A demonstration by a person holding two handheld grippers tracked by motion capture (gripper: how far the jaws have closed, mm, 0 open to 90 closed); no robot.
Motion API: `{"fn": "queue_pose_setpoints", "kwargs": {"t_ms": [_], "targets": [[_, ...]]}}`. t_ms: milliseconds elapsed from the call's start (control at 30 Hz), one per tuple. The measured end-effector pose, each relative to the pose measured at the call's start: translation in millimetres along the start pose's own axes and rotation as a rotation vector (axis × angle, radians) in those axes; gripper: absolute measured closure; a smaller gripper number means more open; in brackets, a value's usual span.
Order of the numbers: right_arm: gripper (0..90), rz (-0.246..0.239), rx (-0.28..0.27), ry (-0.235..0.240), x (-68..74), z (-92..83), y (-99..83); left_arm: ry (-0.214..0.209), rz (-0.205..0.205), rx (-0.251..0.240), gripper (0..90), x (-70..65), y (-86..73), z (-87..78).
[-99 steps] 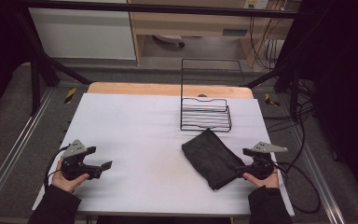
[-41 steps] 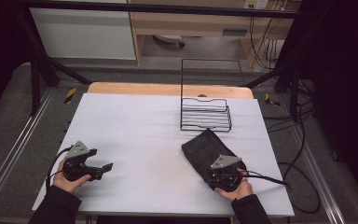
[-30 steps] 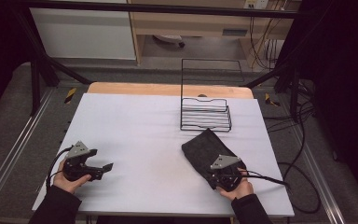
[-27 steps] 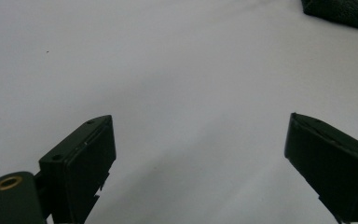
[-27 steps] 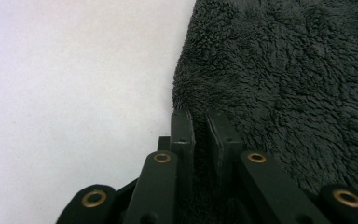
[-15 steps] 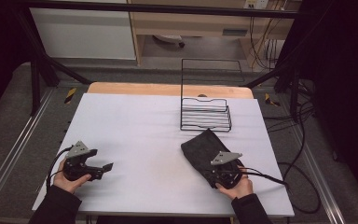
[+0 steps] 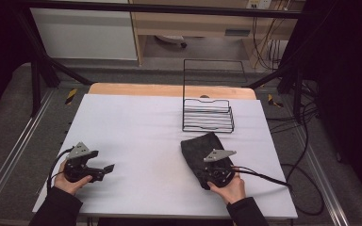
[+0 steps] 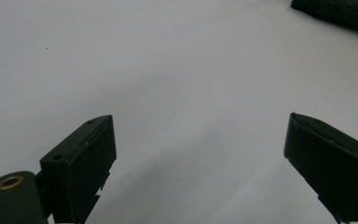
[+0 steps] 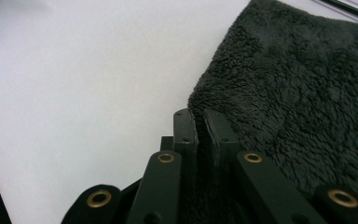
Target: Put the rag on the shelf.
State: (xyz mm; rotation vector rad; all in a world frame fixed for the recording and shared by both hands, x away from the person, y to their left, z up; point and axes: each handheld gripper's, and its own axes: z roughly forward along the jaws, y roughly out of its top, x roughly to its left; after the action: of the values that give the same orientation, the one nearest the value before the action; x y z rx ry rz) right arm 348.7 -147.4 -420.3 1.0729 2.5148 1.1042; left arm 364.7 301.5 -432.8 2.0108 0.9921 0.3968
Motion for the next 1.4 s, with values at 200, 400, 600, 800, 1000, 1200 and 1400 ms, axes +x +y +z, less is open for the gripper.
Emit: {"fn": "queue_pose_setpoints", "kwargs": {"t_ms": [200, 400, 600, 800, 1000, 1200, 1400], "targets": [[84.7, 0.015, -0.014, 0.002, 9.8, 8.5, 9.6, 0.001, -0.001, -0.001, 9.0, 0.1, 0.1, -0.3], [84.8, 0.020, -0.028, -0.001, 16.2, 12.8, 14.9, 0.001, -0.004, -0.002, 9.0, -0.1, 0.2, -0.4], [85.0, 0.027, -0.037, 0.004, 24.1, 20.7, 21.6, 0.002, -0.004, -0.001, 8.9, -0.1, 0.2, -0.5], [85.0, 0.032, -0.039, 0.014, 34.5, 29.9, 28.9, 0.003, -0.005, -0.002, 9.0, 0.2, 0.2, -0.9], [85.0, 0.018, -0.038, 0.024, 44.8, 38.3, 33.7, 0.003, -0.005, -0.003, 8.9, 0.3, 0.1, -0.9], [85.0, 0.006, -0.044, 0.059, 58.1, 44.7, 38.4, 0.003, -0.005, -0.003, 8.9, 0.3, 0.2, -1.1], [85.0, -0.008, -0.042, 0.071, 67.7, 49.9, 41.0, 0.004, -0.003, -0.001, 8.9, 0.5, 0.2, -1.5]]}}
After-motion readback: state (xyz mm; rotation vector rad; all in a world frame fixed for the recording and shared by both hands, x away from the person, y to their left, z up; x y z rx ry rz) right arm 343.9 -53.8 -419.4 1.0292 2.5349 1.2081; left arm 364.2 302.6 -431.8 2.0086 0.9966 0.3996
